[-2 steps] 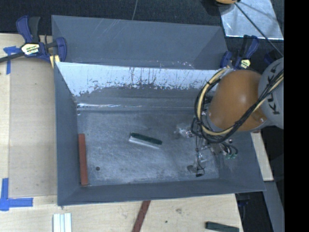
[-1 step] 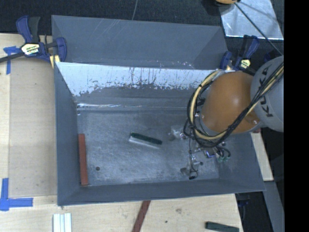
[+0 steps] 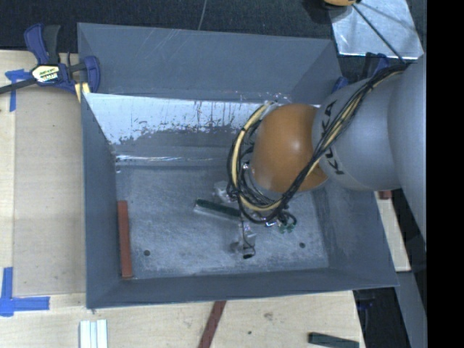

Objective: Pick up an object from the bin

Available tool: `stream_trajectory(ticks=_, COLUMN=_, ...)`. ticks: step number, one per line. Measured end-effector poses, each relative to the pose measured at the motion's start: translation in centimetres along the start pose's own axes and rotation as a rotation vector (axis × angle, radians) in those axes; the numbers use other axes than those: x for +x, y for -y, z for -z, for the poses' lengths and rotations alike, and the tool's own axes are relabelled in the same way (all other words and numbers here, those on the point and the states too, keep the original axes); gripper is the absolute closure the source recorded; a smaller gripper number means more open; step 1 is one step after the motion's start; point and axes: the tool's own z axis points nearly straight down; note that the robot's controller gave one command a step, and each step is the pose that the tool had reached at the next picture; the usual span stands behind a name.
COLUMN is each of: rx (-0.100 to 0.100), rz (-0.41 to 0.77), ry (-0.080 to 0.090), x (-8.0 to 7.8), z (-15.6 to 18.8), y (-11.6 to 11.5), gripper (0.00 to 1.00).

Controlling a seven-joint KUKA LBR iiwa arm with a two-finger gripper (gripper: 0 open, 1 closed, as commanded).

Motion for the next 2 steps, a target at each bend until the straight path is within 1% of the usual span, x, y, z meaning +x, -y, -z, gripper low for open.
stream_trajectory(ticks=1, rx=0.0, rz=-0.007, ry=0.001, x=-2.76, z=-0.73, y=0.42, gripper=1.0)
stream_trajectory(ticks=2, rx=0.0, rz=-0.006, ry=0.001, x=-2.76, z=-0.73, y=0.42, gripper=1.0)
